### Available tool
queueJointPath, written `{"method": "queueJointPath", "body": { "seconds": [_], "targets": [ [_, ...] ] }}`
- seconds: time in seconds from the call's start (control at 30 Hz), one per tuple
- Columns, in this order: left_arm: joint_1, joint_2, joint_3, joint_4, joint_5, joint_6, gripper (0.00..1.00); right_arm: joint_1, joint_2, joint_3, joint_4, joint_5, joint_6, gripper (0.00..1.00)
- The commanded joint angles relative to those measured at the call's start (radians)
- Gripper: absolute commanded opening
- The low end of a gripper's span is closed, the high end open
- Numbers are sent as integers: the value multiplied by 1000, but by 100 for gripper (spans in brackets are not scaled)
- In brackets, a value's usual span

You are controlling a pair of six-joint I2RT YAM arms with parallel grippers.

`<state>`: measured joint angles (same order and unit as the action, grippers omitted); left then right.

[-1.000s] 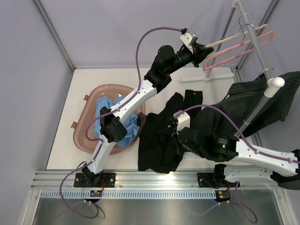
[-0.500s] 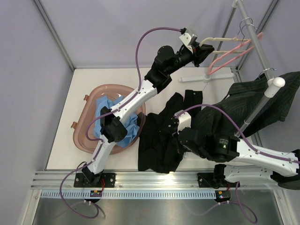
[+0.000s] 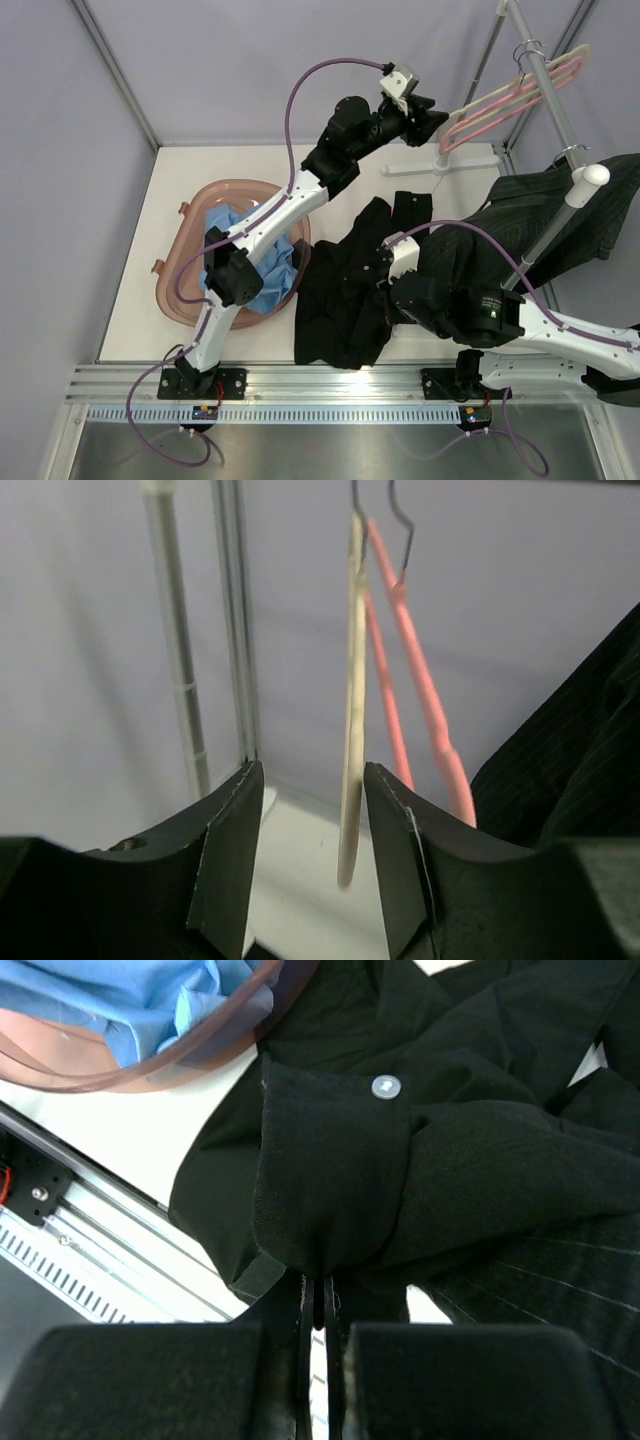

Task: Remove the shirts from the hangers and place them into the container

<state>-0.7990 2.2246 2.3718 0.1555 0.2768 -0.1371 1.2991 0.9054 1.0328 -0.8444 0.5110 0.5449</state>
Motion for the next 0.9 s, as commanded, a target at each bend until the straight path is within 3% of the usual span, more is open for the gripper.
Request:
{"method": "queueJointPath", "body": {
  "seconds": [0.0, 0.07, 0.1, 0.2, 0.33, 0.57, 0.7, 0.87],
  "targets": [
    [33, -215, -86, -49, -103, 79, 49, 11, -25, 55, 13, 52, 3, 0],
    [47, -388, -193, -150, -172, 105, 50, 9, -20, 61, 39, 38, -25, 0],
    [52, -388, -213, -151, -204, 109, 50, 11, -16, 65, 50, 32, -34, 0],
    [75, -549, -290, -365, -316, 88, 51, 11, 0, 90, 88, 5, -74, 0],
    [78, -771, -452, -566, -346, 61, 52, 11, 32, 131, 136, -23, -123, 0],
    [78, -1221, -799, -734, -151, -51, 51, 9, 142, 251, 243, -110, -239, 0],
    [77, -1379, -884, -743, 17, -41, 50, 3, 225, 343, 289, -147, -269, 0],
    [77, -1447, -966, -745, 156, -128, 50, -6, 319, 455, 308, -201, -292, 0]
  ]
}}
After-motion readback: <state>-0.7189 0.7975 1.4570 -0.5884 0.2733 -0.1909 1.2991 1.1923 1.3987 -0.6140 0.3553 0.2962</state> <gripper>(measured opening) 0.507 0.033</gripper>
